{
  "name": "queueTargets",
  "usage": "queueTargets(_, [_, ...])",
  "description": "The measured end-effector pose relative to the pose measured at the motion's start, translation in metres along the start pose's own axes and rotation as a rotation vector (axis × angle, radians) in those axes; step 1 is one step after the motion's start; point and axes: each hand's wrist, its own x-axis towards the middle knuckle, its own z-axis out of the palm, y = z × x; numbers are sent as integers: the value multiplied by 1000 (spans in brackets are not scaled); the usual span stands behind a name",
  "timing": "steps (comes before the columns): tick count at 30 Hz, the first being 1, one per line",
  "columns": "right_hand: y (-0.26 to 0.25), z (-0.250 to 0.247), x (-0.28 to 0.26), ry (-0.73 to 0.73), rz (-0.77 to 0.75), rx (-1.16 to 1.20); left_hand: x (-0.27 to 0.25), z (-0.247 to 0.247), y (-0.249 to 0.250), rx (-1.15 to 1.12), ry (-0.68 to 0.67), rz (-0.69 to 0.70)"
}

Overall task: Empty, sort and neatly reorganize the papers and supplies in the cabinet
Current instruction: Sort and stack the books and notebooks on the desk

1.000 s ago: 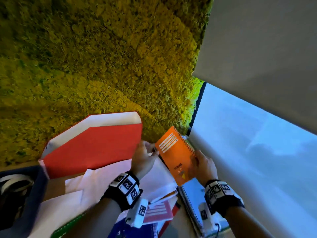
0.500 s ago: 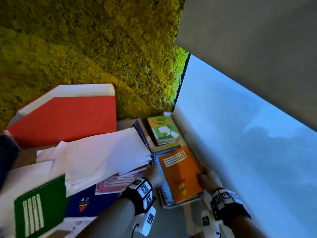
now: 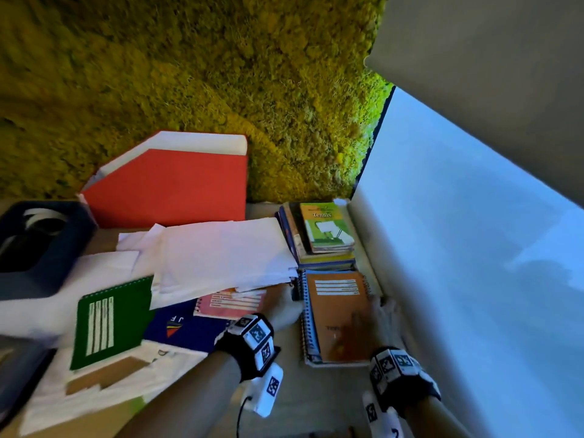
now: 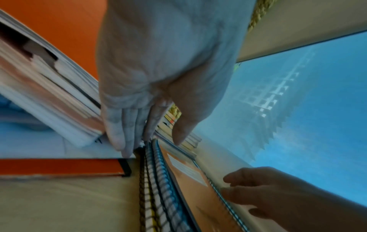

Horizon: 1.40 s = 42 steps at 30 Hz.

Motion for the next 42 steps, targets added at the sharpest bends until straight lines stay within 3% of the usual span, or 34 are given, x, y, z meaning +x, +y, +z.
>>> queueTargets(1, [-8,2,1,2,-49,36,-2,-7,-3,15,55,-8])
queueTargets(3, [-24,4,3,248,-130,-54,-5,-23,-10,36,127,-27])
queueTargets(5, [-45,10,4,309,-249,-81,-10,-39,-22,38,196,-44])
queueTargets(9, [-91,47,9,104,-432,-1,-29,-81,-52,119,399,-153])
queueTargets(11, [-111,64,11,-41,-358,-7,-31,-97,-77,148,443,-218])
queueTargets(14, [-133,82,12,-146,-158,198,-34,-114,-104,151,389,-278])
queueTargets(19, [-154,87,14,-283,58,670,-40,-135,-124,55,333,-217])
queueTargets(24, [-176,65,-1,-282,216,1265,-46,-183,-158,53,422,-215])
queueTargets(28, [-201,48,-19,-232,170,1468,-49,-233,-192,272,413,-349])
queueTargets(31, [-216,33,-38,-146,99,1502,-48,-249,-216,327,287,-363])
queueTargets(42, [-243,-5,-90,239,-266,1287,-40,-256,-215,454,157,-305])
